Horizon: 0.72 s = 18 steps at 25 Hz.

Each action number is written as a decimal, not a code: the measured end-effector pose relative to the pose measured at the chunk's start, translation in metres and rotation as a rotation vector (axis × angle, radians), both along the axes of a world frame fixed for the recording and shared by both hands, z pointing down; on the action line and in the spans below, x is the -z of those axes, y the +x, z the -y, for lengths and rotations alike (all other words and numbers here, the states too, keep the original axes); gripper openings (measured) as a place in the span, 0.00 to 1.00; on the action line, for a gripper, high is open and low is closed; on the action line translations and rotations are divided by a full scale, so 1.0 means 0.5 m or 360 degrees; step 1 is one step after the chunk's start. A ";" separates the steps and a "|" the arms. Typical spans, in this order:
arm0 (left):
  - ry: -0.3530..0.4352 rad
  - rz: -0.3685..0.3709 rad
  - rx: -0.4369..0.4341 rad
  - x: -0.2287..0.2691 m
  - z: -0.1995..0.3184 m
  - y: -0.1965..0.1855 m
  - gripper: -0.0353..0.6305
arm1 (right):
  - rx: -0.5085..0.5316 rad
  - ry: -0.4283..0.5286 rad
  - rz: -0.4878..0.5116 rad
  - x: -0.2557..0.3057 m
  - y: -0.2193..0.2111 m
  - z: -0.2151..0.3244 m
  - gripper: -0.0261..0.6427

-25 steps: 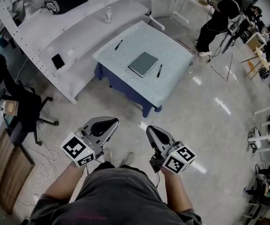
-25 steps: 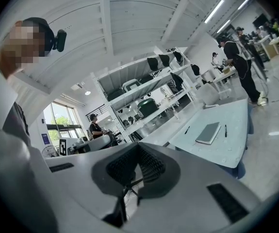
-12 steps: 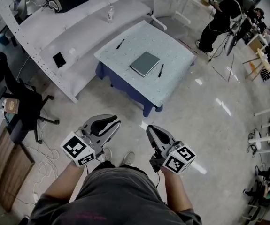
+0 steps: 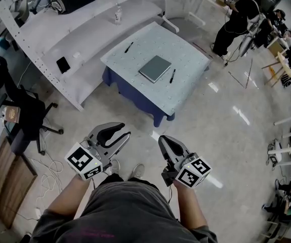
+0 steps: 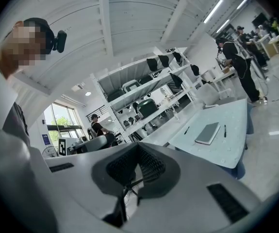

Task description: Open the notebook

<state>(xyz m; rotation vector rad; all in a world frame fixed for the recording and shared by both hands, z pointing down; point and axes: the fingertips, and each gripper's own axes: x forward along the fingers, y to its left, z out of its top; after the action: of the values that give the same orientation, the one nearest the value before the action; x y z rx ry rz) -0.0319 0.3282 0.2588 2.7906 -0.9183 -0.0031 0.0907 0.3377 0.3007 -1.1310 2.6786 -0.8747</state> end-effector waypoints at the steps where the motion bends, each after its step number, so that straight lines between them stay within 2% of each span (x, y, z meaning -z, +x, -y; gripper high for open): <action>1: 0.0000 0.0003 0.0006 0.000 0.001 0.002 0.24 | 0.0002 0.0000 0.0002 0.000 0.003 0.000 0.04; 12: 0.0000 0.0053 0.0127 -0.015 0.010 0.042 0.30 | 0.0088 0.0004 0.0015 -0.013 0.054 0.013 0.04; 18: -0.0015 0.0075 0.0169 -0.028 0.021 0.067 0.31 | 0.0106 -0.0011 0.0019 -0.027 0.093 0.031 0.04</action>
<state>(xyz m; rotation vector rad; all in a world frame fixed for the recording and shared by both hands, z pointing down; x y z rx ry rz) 0.0016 0.3176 0.2727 2.7409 -1.0737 0.0512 0.1372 0.3224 0.3143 -1.0405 2.7201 -0.8988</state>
